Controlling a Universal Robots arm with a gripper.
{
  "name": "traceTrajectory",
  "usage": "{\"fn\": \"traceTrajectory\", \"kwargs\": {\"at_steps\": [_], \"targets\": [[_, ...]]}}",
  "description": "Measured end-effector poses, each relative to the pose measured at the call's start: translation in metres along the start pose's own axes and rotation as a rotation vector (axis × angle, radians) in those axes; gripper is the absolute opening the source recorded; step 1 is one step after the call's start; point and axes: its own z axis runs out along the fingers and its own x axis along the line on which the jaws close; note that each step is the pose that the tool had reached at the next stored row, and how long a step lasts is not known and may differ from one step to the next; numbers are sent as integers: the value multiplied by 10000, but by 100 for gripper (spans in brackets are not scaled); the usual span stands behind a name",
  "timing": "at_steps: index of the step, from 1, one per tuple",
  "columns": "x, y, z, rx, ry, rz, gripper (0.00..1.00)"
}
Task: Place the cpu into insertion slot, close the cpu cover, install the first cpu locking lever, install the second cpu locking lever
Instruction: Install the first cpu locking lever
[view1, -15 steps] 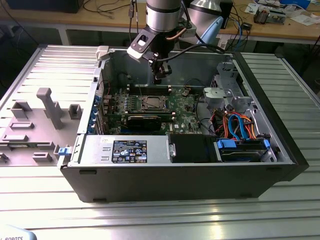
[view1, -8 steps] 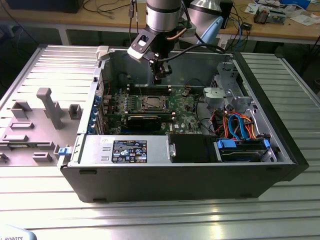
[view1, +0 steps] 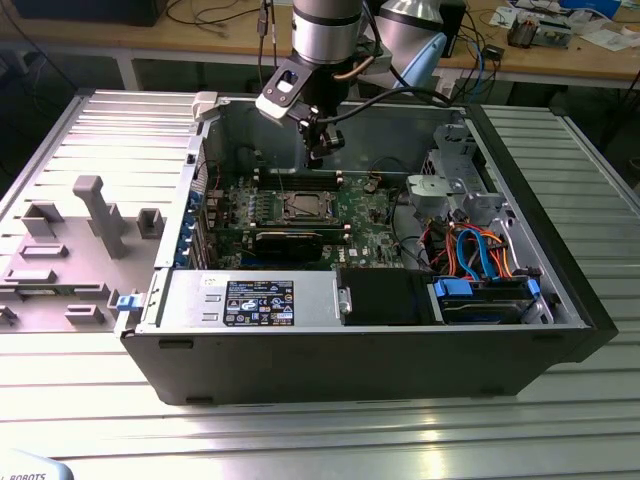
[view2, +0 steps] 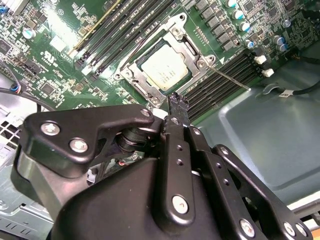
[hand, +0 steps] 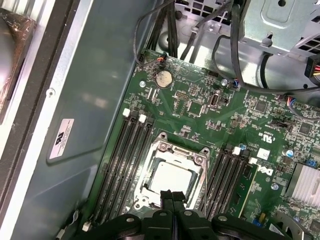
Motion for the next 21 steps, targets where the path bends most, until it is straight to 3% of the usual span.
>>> {"fn": "traceTrajectory", "kwargs": {"at_steps": [11, 21], "targets": [[0, 0, 0, 14, 3, -265, 11], [0, 0, 0, 14, 2, -277, 11]]}}
